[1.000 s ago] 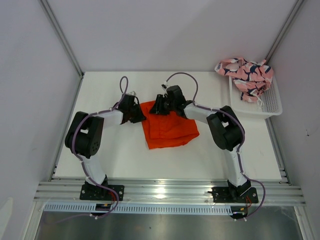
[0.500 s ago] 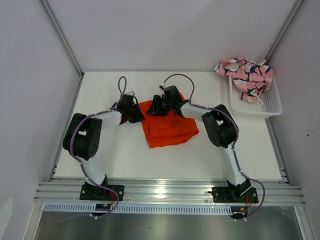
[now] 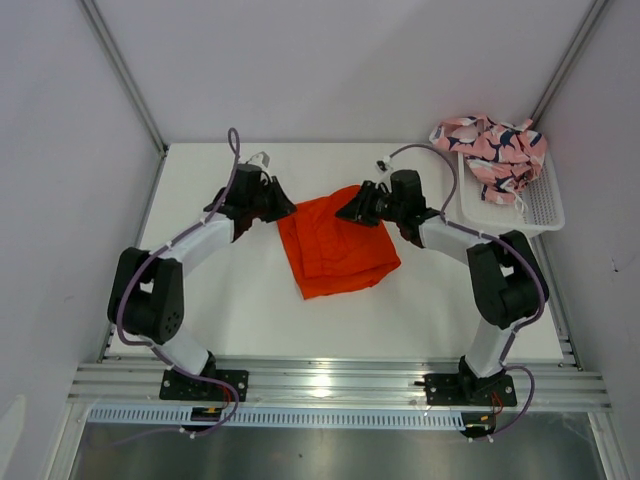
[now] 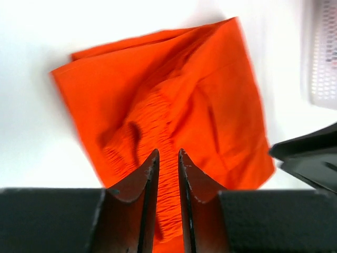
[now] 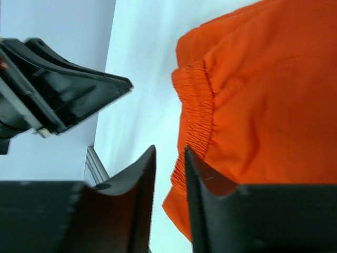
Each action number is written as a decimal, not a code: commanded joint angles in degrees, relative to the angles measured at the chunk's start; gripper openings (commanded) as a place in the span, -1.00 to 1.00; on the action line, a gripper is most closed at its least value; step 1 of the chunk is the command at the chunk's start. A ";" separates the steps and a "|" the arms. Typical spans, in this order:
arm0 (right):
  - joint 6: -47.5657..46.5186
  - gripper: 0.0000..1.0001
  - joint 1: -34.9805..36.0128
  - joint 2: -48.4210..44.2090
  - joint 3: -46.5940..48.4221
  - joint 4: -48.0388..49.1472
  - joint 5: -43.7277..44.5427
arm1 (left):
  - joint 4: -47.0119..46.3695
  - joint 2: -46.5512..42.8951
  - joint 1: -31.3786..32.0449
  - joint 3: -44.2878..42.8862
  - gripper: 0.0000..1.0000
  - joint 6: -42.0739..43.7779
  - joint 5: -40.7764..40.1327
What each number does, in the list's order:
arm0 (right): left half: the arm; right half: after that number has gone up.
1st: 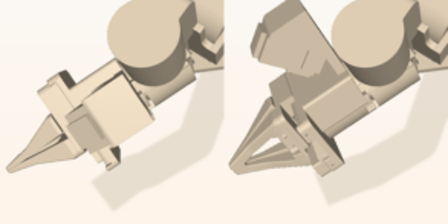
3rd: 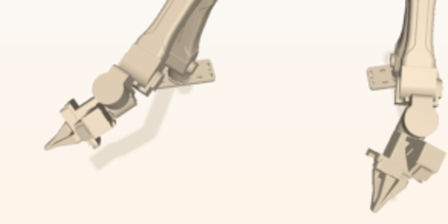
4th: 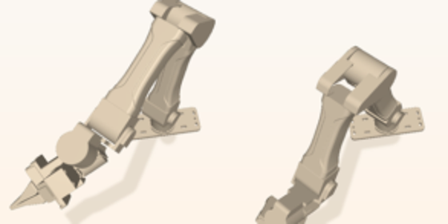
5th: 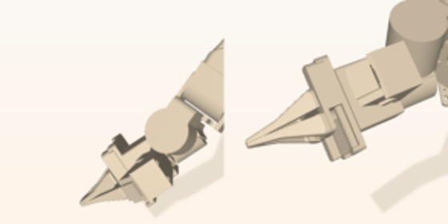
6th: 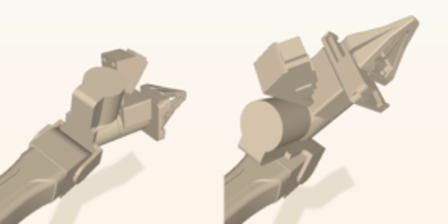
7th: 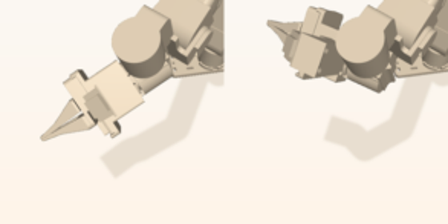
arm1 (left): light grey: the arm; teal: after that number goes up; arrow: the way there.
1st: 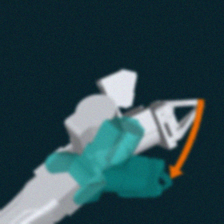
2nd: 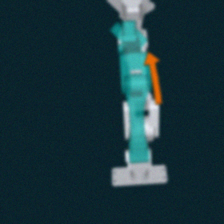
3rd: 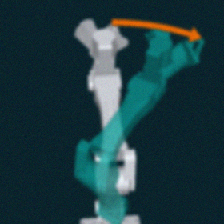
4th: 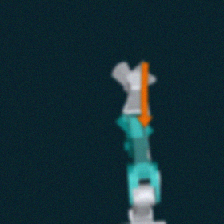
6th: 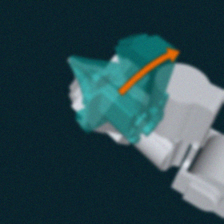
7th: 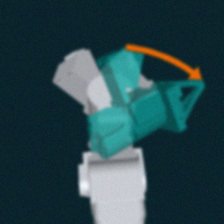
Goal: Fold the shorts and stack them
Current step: Fold the shorts, then neatly place the folded shorts to the corner, then grab the shorts from the pile
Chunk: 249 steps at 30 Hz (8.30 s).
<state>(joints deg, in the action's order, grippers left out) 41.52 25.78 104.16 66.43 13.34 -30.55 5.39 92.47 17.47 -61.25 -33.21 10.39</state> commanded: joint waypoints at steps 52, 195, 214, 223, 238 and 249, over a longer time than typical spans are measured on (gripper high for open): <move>-15.24 0.26 -6.97 -7.57 -4.55 -28.29 20.52 | 1.20 -19.42 14.60 18.00 0.91 -4.93 -5.91; 8.92 -0.92 36.62 25.92 16.62 -0.61 25.61 | 30.56 -50.81 -10.18 13.80 0.98 2.80 -13.73; 20.80 -0.89 43.47 33.66 22.43 6.95 37.40 | 33.81 -52.39 -10.09 11.95 0.98 5.97 -11.10; 20.01 -0.61 46.20 28.91 16.10 8.37 44.25 | 33.02 -52.48 -10.18 12.74 0.98 4.91 -10.83; 8.24 0.30 35.59 4.41 -1.47 7.34 45.49 | 36.54 -52.74 -10.09 8.26 0.98 6.40 -12.77; -14.08 0.69 0.35 -20.40 3.07 -27.12 52.96 | 30.74 -53.44 -10.18 12.65 0.98 8.07 -6.53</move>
<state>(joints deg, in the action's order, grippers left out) 37.67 33.91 84.75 64.99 -1.17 17.63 39.77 39.05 7.33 -49.06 -27.70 0.19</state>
